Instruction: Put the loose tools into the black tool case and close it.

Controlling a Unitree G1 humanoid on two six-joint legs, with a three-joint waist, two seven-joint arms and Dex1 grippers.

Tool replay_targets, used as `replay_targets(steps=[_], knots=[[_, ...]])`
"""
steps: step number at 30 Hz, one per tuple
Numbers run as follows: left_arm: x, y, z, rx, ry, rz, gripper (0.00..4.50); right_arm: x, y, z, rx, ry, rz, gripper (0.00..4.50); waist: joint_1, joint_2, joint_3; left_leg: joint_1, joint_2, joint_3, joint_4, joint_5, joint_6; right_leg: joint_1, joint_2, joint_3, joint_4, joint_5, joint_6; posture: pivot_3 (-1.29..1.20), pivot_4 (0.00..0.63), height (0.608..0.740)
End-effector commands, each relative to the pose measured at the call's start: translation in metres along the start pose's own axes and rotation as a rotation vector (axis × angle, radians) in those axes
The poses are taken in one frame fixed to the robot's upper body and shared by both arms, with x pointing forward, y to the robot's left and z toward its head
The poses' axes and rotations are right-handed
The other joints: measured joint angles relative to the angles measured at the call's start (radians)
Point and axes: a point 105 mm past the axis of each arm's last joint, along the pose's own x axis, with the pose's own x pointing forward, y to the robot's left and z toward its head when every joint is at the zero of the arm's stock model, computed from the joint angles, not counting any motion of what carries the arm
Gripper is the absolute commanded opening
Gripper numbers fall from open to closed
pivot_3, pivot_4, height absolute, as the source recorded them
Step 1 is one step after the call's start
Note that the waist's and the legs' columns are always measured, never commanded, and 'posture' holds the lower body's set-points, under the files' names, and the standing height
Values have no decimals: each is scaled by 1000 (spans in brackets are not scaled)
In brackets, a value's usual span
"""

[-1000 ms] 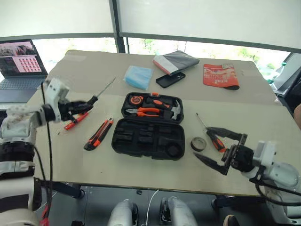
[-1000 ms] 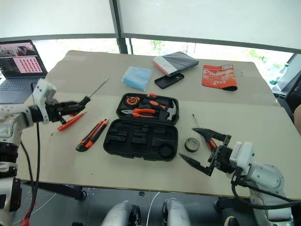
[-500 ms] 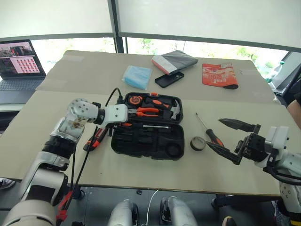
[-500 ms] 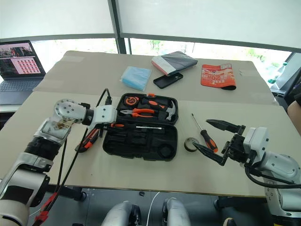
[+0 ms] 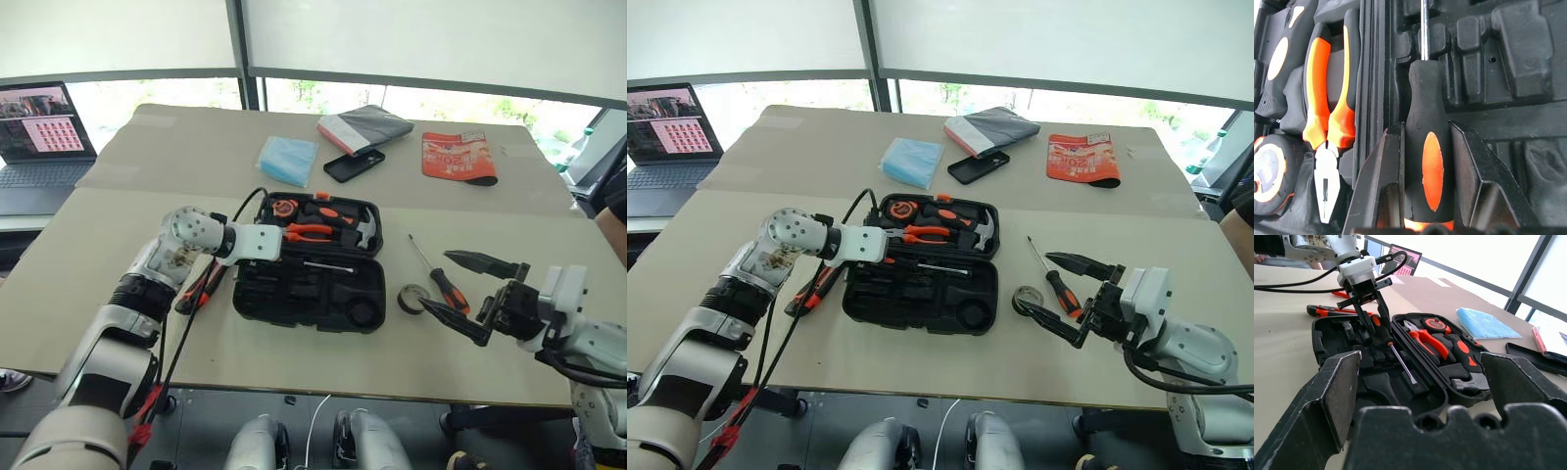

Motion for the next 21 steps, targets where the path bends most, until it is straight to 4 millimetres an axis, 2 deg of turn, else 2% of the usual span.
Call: replay_targets(steps=[1,8,9,14,18,21], knots=[[-1,12,2,15,26,54,842,4,3,10,-36,-29,2,4500,0,0,0,0,0,0,0,0,0,0,0,0,0,0,0,0,150,740],[0,7,6,6,1,17,842,7,9,11,-16,-38,4,4500,-1,0,0,0,0,0,2,-1,1,0,0,0,1,0,0,0,150,740],[0,8,10,-13,-22,25,1342,7,10,11,-13,-40,6,4500,-1,0,0,0,0,0,2,-2,3,0,0,0,1,0,0,0,150,740],[-9,30,38,-81,-231,179,2957,8,16,10,14,-33,13,4500,0,0,0,-5,3,-1,8,-3,4,-2,0,-2,2,0,1,0,150,740],[-15,29,37,-201,-300,163,2957,7,24,11,60,-29,23,4500,-1,0,0,-6,2,0,9,-1,2,-1,0,-1,1,0,2,0,150,740],[-10,25,28,-273,-298,160,2195,6,27,10,73,-19,28,4500,-1,0,0,-6,2,0,9,-1,1,-1,0,-1,1,1,3,0,150,740]])
